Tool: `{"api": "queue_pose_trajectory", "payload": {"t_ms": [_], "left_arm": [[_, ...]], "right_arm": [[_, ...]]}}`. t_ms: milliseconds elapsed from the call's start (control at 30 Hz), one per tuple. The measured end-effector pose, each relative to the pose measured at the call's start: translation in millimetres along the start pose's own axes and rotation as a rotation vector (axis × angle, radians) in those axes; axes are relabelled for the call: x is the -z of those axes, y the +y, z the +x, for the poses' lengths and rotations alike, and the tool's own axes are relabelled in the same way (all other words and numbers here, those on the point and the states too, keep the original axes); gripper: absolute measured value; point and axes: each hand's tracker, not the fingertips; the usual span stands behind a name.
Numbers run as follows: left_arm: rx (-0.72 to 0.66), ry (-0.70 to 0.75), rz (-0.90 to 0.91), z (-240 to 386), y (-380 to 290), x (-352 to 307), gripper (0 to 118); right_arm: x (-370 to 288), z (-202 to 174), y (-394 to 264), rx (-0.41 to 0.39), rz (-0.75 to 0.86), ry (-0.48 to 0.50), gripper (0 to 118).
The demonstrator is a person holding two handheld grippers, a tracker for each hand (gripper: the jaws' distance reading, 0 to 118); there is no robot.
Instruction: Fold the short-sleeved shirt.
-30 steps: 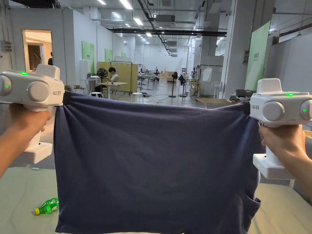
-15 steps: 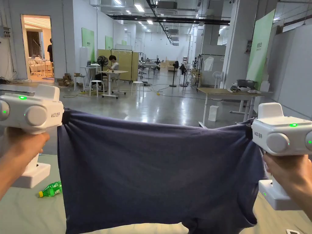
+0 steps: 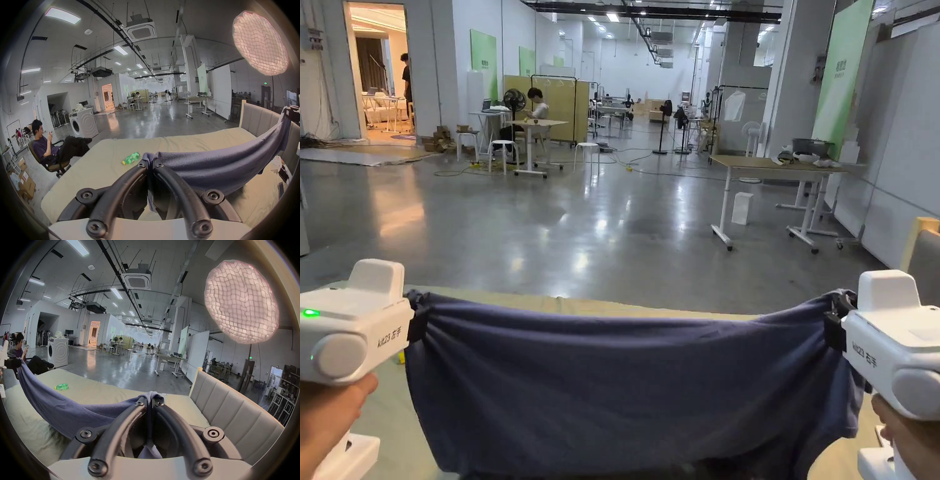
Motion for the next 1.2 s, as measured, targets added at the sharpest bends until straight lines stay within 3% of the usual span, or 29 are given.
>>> {"api": "queue_pose_trajectory", "payload": {"t_ms": [267, 467, 667, 800, 900, 1100, 1200], "left_arm": [[-0.084, 0.002, -0.035, -3.6, -71.5, -62.1, 4], [-0.121, -0.015, -0.076, -9.7, -121.4, -106.3, 4], [-0.098, -0.015, -0.172, -6.9, -165.1, -128.3, 4], [-0.060, -0.036, -0.281, -1.7, -192.0, -134.4, 4], [-0.039, -0.050, -0.355, 1.4, -215.7, -134.8, 4], [-0.007, -0.066, -0.515, 6.3, -260.0, -124.8, 4], [-0.001, -0.074, -0.597, 8.4, -277.4, -114.3, 4]], "right_arm": [[-74.1, -12.1, -59.1, 0.063, -0.076, 0.023, 5], [-127.6, -21.8, -93.8, 0.020, -0.123, 0.029, 5], [-165.3, -33.0, -134.0, 0.003, -0.267, 0.050, 5], [-177.8, -41.2, -167.3, -0.029, -0.380, 0.073, 5], [-181.5, -43.6, -196.0, -0.005, -0.454, 0.094, 5], [-180.9, -56.9, -242.3, -0.082, -0.633, 0.149, 5], [-176.2, -58.3, -267.5, -0.079, -0.722, 0.123, 5]]}}
